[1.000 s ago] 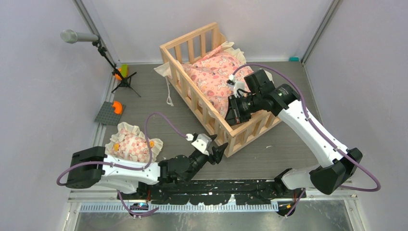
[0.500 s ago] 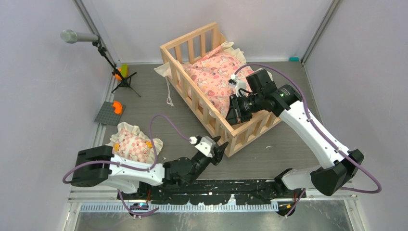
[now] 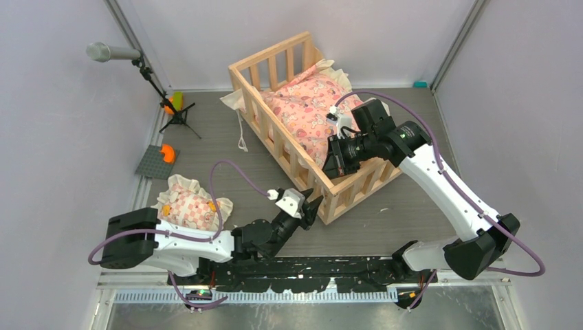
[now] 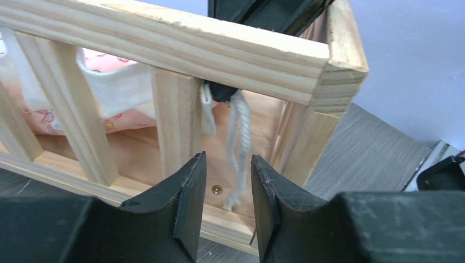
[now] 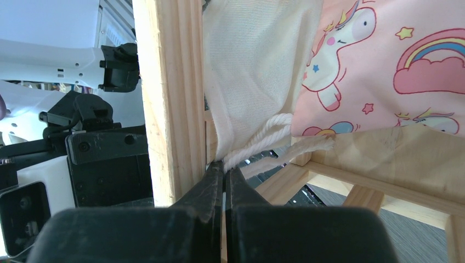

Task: Set up the pet bed
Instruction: Cross the ropes on the bed frame.

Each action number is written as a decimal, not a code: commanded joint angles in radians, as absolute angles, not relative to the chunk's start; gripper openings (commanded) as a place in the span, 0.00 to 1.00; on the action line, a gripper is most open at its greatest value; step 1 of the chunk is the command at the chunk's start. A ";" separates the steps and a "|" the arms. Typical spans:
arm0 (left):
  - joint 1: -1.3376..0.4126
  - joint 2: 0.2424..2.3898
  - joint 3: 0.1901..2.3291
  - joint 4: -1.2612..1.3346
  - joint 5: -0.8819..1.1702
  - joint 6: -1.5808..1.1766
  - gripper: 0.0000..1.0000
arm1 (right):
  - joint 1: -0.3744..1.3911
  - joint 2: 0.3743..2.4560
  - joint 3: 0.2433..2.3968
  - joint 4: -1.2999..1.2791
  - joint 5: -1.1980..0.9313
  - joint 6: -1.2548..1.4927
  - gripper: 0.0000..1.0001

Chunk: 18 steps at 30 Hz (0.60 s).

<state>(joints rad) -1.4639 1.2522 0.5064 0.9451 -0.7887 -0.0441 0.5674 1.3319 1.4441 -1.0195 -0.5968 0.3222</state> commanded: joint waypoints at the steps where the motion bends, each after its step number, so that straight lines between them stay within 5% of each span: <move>1: -1.465 1.238 0.521 0.996 -0.744 -0.072 0.38 | 0.598 1.341 1.406 -1.030 -0.752 0.351 0.00; 18: -1.456 1.336 0.590 1.013 -0.759 -0.022 0.35 | 0.600 1.329 1.396 -1.031 -0.750 0.354 0.00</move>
<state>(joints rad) -1.4590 1.3258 0.5522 0.9459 -0.7525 -0.0353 0.5674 1.3281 1.4403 -1.0134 -0.5964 0.3248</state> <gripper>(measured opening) 0.371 0.029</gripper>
